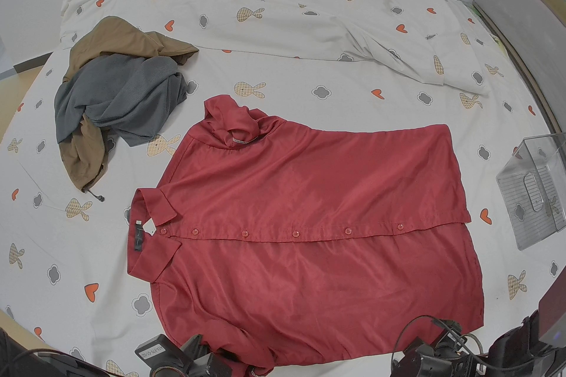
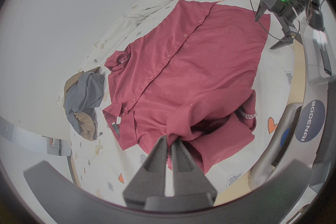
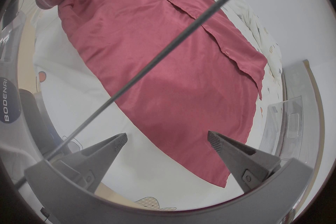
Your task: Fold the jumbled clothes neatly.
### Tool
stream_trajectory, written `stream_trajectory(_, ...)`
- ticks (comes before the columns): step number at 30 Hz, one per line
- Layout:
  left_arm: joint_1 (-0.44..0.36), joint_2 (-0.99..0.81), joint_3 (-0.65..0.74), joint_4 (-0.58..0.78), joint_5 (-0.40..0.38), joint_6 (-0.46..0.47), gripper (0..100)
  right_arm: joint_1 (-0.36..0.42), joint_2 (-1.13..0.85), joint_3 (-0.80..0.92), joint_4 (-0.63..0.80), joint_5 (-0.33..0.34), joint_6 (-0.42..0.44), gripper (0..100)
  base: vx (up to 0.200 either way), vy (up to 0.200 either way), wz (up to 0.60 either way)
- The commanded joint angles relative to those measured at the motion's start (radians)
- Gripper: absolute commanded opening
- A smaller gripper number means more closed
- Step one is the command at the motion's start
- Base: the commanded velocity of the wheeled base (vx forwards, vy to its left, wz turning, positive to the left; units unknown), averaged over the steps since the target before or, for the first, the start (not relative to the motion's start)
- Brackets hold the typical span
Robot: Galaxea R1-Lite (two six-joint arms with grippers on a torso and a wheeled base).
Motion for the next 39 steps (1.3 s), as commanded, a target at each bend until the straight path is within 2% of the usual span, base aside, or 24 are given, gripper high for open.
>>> stream_trajectory(1,0.003,-0.023,0.003,0.001,0.000,0.001,0,-0.051,-0.003,0.006,0.000,-0.003,-0.005,100,0.000,0.000,0.00)
stream_trajectory(11,0.003,-0.036,0.010,0.001,0.000,-0.001,0,-0.083,0.028,0.008,-0.001,-0.055,-0.001,100,0.000,0.000,0.00)
stream_trajectory(13,0.005,-0.044,0.010,0.001,0.000,-0.001,0,-0.094,0.030,0.008,-0.001,-0.092,0.007,100,0.000,0.000,0.00)
stream_trajectory(20,0.005,-0.055,0.010,-0.002,0.000,-0.001,0,-0.125,0.039,0.006,-0.003,-0.130,0.033,100,0.000,0.000,0.00)
stream_trajectory(26,0.006,-0.061,0.008,-0.002,0.000,-0.001,0,-0.123,0.050,0.010,-0.003,-0.213,0.084,100,0.000,0.000,0.00)
stream_trajectory(35,0.028,-0.063,0.006,-0.003,0.000,-0.001,0,-0.111,0.040,0.060,-0.003,-0.213,0.090,100,0.000,0.000,0.00)
stream_trajectory(39,0.035,-0.064,0.003,-0.005,0.000,-0.001,0,-0.110,0.066,0.057,-0.003,-0.213,0.125,100,0.000,0.000,0.00)
